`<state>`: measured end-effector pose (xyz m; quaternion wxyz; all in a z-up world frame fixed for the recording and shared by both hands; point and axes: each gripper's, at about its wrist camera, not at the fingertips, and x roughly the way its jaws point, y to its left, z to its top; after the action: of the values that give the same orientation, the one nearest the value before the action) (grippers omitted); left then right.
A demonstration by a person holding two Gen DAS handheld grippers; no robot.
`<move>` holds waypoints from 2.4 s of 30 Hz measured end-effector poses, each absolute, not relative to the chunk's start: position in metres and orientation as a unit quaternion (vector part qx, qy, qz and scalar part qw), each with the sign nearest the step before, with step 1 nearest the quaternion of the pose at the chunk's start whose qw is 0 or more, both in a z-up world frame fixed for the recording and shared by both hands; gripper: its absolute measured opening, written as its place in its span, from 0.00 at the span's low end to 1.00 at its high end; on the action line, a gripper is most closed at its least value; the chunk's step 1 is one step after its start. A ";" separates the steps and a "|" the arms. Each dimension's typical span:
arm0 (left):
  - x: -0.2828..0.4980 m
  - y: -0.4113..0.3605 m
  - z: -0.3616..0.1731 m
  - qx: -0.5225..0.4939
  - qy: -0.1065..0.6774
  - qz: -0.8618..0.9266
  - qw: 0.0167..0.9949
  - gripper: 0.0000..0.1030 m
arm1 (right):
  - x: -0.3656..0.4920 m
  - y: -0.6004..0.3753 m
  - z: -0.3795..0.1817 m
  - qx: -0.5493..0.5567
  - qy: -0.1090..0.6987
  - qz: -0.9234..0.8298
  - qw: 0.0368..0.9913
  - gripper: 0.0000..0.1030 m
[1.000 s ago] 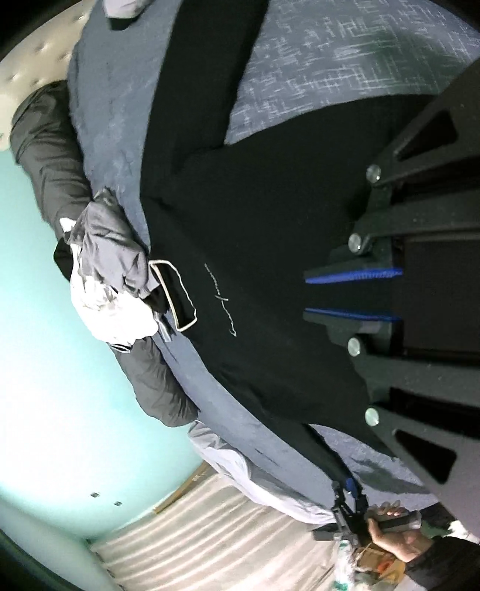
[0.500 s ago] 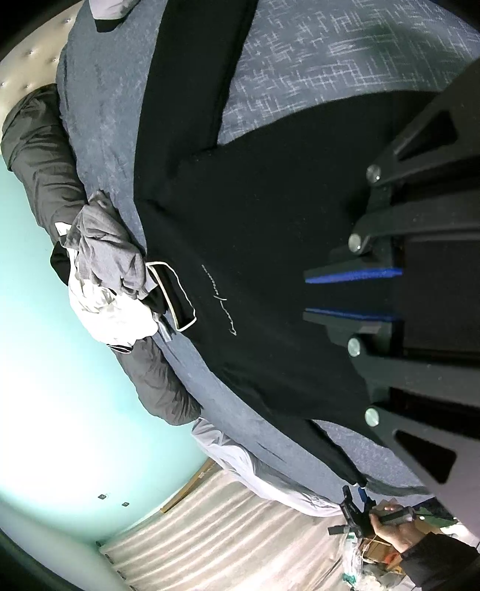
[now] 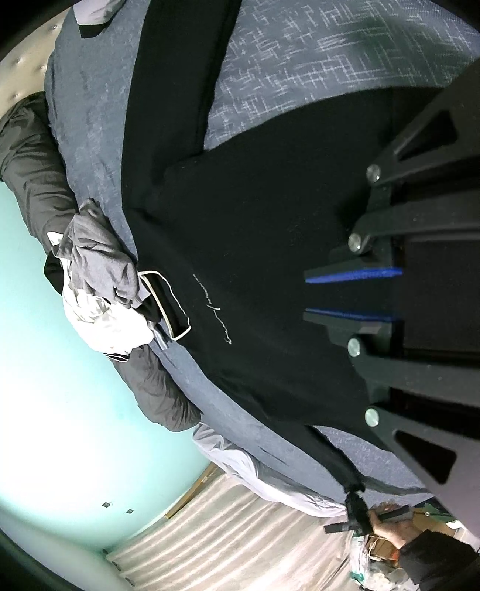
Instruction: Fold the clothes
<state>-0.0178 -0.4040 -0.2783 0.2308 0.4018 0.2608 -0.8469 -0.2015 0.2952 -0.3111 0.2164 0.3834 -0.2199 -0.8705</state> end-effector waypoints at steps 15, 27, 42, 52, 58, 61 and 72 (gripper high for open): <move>-0.054 -0.458 -0.266 0.420 0.247 -0.822 0.294 0.28 | -0.207 0.297 -0.314 0.392 -0.214 -0.868 0.217 0.13; -0.037 -0.333 -0.237 0.461 0.234 -0.850 0.099 0.55 | -0.201 0.326 -0.288 0.441 -0.212 -0.842 0.227 0.34; -0.005 -0.108 -0.296 0.587 0.239 -0.763 -0.125 0.56 | -0.092 0.383 -0.309 0.602 -0.202 -0.751 0.182 0.46; 0.011 -0.098 -0.320 0.604 0.274 -0.740 -0.116 0.56 | -0.070 0.390 -0.322 0.603 -0.238 -0.739 0.186 0.46; 0.015 -0.096 -0.326 0.604 0.272 -0.738 -0.131 0.53 | -0.067 0.381 -0.328 0.602 -0.237 -0.733 0.210 0.39; 0.016 -0.095 -0.326 0.608 0.262 -0.738 -0.134 0.13 | -0.066 0.375 -0.331 0.607 -0.228 -0.730 0.215 0.16; 0.028 -0.113 -0.276 0.583 0.210 -0.771 -0.149 0.06 | -0.051 0.375 -0.292 0.585 -0.170 -0.765 0.210 0.03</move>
<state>0.0284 -0.1132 -0.2763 -0.1487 0.5830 0.2101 -0.7706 -0.0512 0.3754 -0.2920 0.2104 0.5850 -0.1700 -0.7645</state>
